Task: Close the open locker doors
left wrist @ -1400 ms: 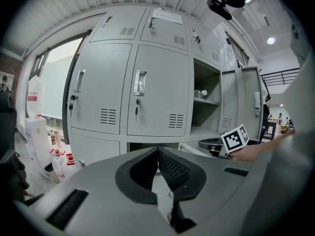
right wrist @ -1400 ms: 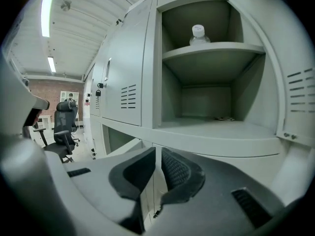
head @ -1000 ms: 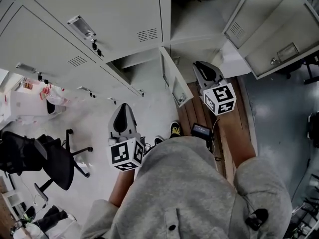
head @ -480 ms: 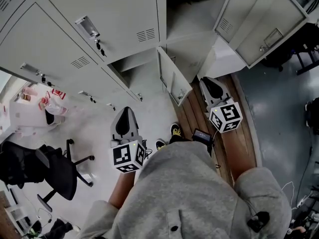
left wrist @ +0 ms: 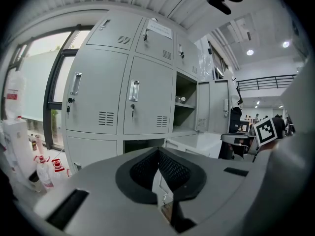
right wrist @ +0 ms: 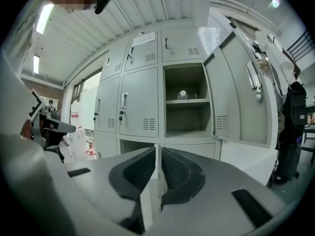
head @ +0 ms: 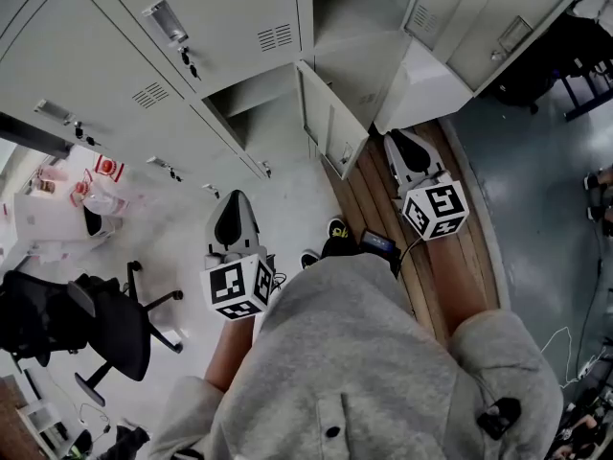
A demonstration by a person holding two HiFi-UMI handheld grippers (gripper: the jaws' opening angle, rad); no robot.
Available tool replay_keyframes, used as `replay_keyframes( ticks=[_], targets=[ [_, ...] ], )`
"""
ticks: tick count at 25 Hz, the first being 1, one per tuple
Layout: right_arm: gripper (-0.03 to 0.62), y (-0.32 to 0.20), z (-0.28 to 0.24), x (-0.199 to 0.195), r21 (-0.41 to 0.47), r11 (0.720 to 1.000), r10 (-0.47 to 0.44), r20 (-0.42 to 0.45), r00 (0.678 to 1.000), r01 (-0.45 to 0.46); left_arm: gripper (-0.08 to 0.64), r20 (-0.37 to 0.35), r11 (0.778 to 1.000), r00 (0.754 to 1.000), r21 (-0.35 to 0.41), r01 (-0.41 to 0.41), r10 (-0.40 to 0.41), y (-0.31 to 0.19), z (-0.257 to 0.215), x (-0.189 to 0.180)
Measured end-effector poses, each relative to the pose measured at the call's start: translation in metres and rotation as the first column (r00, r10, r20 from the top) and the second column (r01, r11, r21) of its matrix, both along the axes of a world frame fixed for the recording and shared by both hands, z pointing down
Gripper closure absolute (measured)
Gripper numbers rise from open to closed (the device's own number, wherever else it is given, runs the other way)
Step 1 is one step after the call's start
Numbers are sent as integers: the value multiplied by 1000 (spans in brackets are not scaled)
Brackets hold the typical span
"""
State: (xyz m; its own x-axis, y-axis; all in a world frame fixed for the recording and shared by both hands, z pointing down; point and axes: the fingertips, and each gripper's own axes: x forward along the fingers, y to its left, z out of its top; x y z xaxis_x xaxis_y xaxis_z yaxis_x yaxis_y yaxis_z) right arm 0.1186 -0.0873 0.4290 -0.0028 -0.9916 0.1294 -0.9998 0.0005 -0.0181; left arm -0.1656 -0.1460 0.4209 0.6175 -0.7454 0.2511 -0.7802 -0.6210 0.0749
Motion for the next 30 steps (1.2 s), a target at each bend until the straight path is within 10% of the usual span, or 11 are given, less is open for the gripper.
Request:
replay_keyframes(
  ticks=[30],
  targets=[
    [508,-40,69,-12,-176,978,-94,104,990,112,549,-16,997,997,-34,74,-74,1,15,-53]
  ],
)
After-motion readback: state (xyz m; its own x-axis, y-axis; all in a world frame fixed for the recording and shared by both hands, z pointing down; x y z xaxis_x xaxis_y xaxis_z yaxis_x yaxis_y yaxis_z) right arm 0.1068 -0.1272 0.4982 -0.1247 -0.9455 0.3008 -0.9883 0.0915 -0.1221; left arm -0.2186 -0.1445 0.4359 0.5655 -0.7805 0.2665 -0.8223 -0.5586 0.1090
